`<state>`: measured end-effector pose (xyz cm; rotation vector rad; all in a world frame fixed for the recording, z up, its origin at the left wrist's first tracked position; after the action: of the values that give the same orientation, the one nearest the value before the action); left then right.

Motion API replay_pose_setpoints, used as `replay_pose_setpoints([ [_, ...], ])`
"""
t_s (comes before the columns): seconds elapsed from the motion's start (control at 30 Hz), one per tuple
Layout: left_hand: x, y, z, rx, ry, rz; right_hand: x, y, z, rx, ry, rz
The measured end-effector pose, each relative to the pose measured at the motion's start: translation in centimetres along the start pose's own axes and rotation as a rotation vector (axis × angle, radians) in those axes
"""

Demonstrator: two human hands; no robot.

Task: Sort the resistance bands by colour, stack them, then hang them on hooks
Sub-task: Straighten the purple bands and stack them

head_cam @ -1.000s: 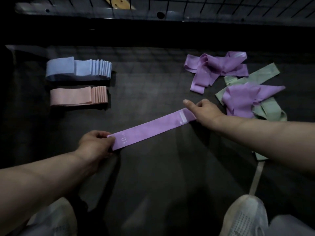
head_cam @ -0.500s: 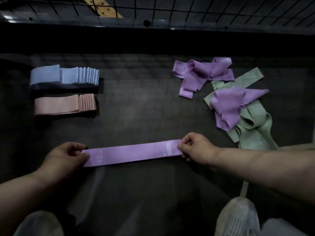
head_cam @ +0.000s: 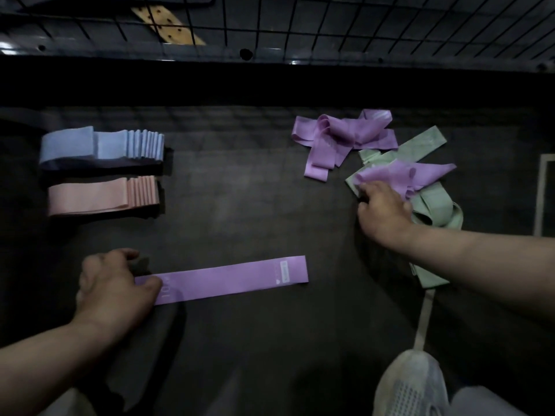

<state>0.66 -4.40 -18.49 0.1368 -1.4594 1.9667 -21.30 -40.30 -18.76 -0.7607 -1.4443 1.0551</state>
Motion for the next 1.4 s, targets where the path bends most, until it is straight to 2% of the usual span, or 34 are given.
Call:
replay_pose_setpoints([
  [0.13, 0.3, -0.2, 1.4, 0.006, 0.086, 0.016, -0.4, -1.5, 1.6, -0.321, -0.073, 0.092],
  [0.27, 1.1, -0.3, 3.3, 0.032, 0.325, 0.058, 0.0, -4.7, 2.2, -0.556, -0.113, 0.1],
  [0.33, 1.6, -0.7, 4.8, 0.091, 0.467, 0.061, 0.2, -6.1, 2.4, -0.572, -0.108, 0.076],
  [0.43, 2.0, -2.1, 8.5, 0.156, 0.699, 0.024, 0.8, -8.1, 2.7, -0.471, -0.169, 0.122],
  [0.53, 2.3, -4.3, 12.7, 0.135, 0.818, -0.176, 2.3, -10.4, 2.6, -0.391, -0.255, 0.099],
  [0.67, 3.3, -8.4, 18.3, 0.051, 0.778, -0.472, 4.8, -14.3, 2.0, -0.418, -0.275, 0.084],
  [0.77, 5.3, -12.4, 21.8, 0.097, 0.723, -0.528, 8.0, -18.5, 0.8, -0.604, -0.247, 0.01],
  [0.9, 9.3, -17.3, 25.1, 0.246, 0.741, -0.431, 14.2, -25.4, -0.6, -0.935, -0.195, -0.257],
  [0.97, 11.6, -19.6, 26.1, 0.316, 0.73, -0.359, 17.8, -28.7, -1.0, -1.003, -0.228, -0.371],
  [1.13, 17.8, -24.5, 26.3, 0.545, 0.678, -0.202, 25.5, -35.0, -2.0, -1.157, -0.32, -0.534],
  [1.3, 22.8, -27.3, 25.1, 0.841, 0.635, -0.092, 31.8, -37.5, -2.6, -1.284, -0.466, -0.691],
  [1.4, 25.5, -28.4, 24.4, 1.013, 0.674, -0.123, 34.6, -37.4, -2.9, -1.39, -0.53, -0.793],
])
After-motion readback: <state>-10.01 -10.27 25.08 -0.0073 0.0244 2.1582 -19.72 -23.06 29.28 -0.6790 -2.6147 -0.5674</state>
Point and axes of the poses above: each hand's wrist, its own x-axis away from the middle knuckle, its own y-axis out of the palm, z = x × y, the point moved 2 cm from there along -x, towards the middle knuckle, and after that the axes turned 14 degrees about y, right-handed, at the moved point
